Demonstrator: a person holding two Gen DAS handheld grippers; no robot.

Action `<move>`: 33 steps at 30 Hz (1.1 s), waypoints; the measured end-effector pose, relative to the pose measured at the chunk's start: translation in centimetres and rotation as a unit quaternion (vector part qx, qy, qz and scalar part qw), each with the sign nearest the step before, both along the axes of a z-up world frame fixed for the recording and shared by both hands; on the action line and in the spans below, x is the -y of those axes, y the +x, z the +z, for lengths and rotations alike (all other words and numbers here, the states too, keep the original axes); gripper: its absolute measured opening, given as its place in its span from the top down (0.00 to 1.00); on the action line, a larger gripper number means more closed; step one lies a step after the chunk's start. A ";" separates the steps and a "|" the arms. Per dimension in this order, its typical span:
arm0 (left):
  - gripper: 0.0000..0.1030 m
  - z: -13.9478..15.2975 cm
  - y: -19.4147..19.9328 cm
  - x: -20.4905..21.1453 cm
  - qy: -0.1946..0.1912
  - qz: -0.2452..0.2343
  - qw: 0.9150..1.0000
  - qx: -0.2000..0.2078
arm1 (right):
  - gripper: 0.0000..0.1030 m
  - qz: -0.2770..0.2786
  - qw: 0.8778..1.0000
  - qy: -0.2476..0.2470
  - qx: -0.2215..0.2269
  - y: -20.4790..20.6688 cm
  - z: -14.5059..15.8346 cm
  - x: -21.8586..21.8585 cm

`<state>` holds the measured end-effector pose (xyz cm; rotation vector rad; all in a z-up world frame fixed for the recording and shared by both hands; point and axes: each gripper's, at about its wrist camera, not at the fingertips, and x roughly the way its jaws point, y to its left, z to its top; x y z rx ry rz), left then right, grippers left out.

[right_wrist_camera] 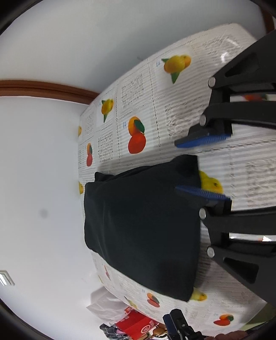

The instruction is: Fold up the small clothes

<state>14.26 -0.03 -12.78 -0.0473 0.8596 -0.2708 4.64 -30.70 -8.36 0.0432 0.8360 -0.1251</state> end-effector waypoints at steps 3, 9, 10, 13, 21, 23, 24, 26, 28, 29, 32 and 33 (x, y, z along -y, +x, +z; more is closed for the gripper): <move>0.28 1.8 -2.0 0.4 0.015 0.014 1.000 0.021 | 0.54 -0.004 1.000 -0.005 0.012 -1.9 1.9 -0.9; 0.14 5.0 -6.0 0.3 0.015 0.033 0.998 0.052 | 0.31 -0.015 0.998 -0.035 0.048 -6.7 6.2 -2.7; 0.13 5.6 -6.9 0.2 0.014 0.036 0.998 0.059 | 0.22 -0.020 0.998 -0.036 0.051 -7.5 6.7 -2.9; 0.09 6.9 -8.8 0.1 0.025 0.043 0.996 0.074 | 0.12 -0.035 0.996 -0.032 0.073 -9.9 8.2 -3.2; 0.07 8.5 -13.1 -0.2 0.030 0.051 0.993 0.107 | 0.01 -0.058 0.993 -0.027 0.095 -15.0 9.5 -3.5; 0.07 8.7 -13.7 -0.1 0.034 0.054 0.992 0.112 | 0.01 -0.059 0.993 -0.024 0.096 -15.8 9.4 -3.6; 0.07 8.8 -13.9 -0.1 0.033 0.055 0.991 0.114 | 0.00 -0.058 0.993 -0.025 0.096 -16.2 9.3 -3.7; 0.07 8.9 -14.2 0.0 0.031 0.055 0.991 0.115 | 0.00 -0.061 0.993 -0.028 0.096 -16.7 9.3 -3.8; 0.07 9.0 -14.4 0.1 0.029 0.056 0.991 0.115 | 0.00 -0.062 0.993 -0.035 0.099 -17.2 9.5 -4.1; 0.07 9.0 -14.6 0.2 0.030 0.055 0.991 0.116 | 0.00 -0.062 0.992 -0.039 0.099 -17.5 9.7 -4.2; 0.07 9.0 -15.0 0.6 0.036 0.055 0.990 0.122 | 0.00 -0.064 0.992 -0.040 0.102 -18.0 9.9 -4.2; 0.07 9.0 -15.0 0.7 0.038 0.055 0.990 0.123 | 0.00 -0.064 0.992 -0.040 0.102 -18.1 9.9 -4.2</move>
